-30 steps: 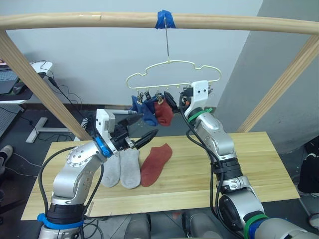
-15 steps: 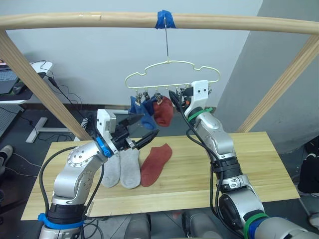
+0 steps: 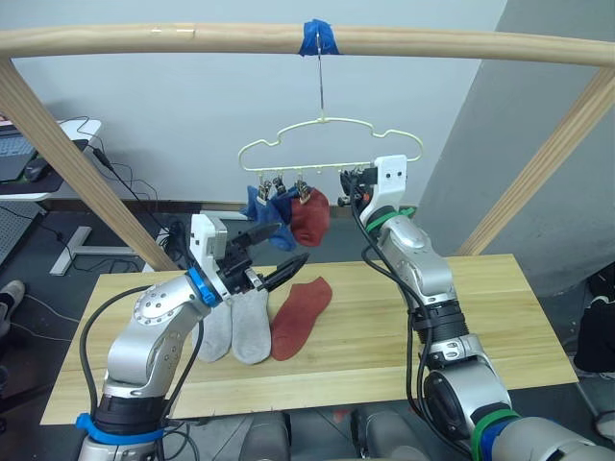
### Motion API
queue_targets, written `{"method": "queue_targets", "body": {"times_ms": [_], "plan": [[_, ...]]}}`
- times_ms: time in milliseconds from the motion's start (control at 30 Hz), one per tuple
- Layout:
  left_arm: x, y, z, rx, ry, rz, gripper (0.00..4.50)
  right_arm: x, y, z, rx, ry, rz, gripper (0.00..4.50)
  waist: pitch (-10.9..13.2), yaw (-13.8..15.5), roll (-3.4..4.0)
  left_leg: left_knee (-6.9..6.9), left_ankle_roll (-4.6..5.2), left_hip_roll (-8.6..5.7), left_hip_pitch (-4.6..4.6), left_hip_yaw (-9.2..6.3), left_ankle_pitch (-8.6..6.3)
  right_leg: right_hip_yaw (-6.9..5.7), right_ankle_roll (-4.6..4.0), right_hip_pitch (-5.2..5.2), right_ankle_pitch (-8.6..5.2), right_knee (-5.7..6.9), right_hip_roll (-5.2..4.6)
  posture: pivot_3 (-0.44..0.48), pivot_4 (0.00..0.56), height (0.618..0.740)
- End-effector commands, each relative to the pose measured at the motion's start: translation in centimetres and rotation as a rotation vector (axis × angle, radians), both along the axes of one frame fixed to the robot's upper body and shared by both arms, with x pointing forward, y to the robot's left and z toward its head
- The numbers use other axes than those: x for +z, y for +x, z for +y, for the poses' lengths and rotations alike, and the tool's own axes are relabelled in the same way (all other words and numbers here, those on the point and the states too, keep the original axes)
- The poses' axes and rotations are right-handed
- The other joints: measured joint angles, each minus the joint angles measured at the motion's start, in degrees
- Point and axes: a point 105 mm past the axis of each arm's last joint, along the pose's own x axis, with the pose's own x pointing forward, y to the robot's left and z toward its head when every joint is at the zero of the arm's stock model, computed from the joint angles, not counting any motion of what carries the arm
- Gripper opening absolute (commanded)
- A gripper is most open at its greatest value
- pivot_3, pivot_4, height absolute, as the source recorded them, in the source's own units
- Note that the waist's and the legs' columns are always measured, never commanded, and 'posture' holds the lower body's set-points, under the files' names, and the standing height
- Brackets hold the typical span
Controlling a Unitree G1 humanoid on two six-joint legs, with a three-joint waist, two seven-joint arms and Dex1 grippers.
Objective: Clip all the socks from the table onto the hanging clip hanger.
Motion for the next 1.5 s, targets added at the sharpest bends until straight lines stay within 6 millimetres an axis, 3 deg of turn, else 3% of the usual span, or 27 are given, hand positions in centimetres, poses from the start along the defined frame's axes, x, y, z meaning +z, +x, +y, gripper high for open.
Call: {"method": "queue_targets", "body": {"times_ms": [33, 233, 267, 400, 1467, 1500], "plan": [[1.04, -0.38, -0.38, -0.016, 0.006, -0.057, 4.5, 1.51, -0.33, 0.1, 0.008, 0.004, -0.057, 0.2, 0.0, 0.0, 0.0, 0.0, 0.0, 0.0, 0.0, 0.0, 0.0, 0.0, 0.0, 0.0, 0.0, 0.0, 0.0, 0.033, 0.14, 0.74], [1.09, -0.25, -0.41, -0.015, 0.011, -0.064, 4.5, 1.68, -0.39, 0.13, 0.011, 0.011, -0.066, 0.2, 0.0, 0.0, 0.0, 0.0, 0.0, 0.0, 0.0, 0.0, 0.0, 0.0, 0.0, 0.0, 0.0, 0.0, 0.0, 0.027, 0.139, 0.74], [1.09, -0.26, -0.42, -0.016, 0.012, -0.064, 4.5, 1.68, -0.38, 0.13, 0.01, 0.008, -0.067, 0.92, 0.0, -0.01, 0.0, 0.0, 0.0, 0.0, 0.0, 0.0, 0.0, 0.0, 0.0, 0.0, 0.0, 0.0, 0.0, 0.027, 0.14, 0.74], [1.07, -0.24, -0.44, -0.015, 0.015, -0.067, 4.5, 1.63, -0.4, 0.18, 0.009, 0.004, -0.065, 2.19, 0.0, -0.01, 0.0, 0.0, 0.0, 0.0, 0.0, 0.0, 0.0, 0.0, 0.0, 0.0, 0.0, 0.0, 0.0, 0.027, 0.141, 0.74], [0.6, -0.16, -0.17, -0.017, 0.021, -0.063, 4.5, 2.01, -0.31, 0.33, 0.011, 0.017, -0.074, 2.19, 0.0, 0.0, 0.0, 0.0, 0.0, 0.0, 0.0, 0.0, 0.0, 0.0, 0.0, 0.0, 0.0, 0.0, 0.0, 0.03, 0.141, 0.74], [0.59, -0.15, -0.17, -0.017, 0.021, -0.063, 4.5, 1.97, -0.32, 0.37, 0.013, 0.018, -0.073, 2.03, 0.0, 0.0, 0.0, 0.0, 0.0, 0.0, 0.0, 0.0, 0.0, 0.0, 0.0, 0.0, 0.0, 0.0, 0.0, 0.03, 0.141, 0.74]]}}
